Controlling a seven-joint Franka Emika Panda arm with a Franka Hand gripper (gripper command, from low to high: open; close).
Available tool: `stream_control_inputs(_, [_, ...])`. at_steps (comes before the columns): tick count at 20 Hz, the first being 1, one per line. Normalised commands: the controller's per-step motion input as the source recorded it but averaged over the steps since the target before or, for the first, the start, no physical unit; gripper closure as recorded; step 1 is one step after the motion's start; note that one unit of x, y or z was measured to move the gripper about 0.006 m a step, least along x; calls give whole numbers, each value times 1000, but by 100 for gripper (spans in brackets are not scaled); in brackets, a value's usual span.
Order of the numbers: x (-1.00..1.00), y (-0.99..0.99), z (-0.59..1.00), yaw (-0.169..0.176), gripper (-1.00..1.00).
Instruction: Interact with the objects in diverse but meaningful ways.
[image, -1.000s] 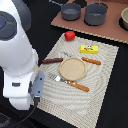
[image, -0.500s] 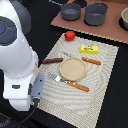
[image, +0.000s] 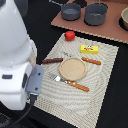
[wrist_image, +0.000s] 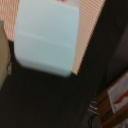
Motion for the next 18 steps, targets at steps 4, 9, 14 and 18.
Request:
stream_control_inputs(4, [0, 806, 239, 72, -100])
stream_control_inputs(9, [1, 834, 9, 95, -100])
stream_control_inputs(14, [82, 605, -241, 72, -100])
stream_control_inputs(18, [144, 296, -489, 44, -100])
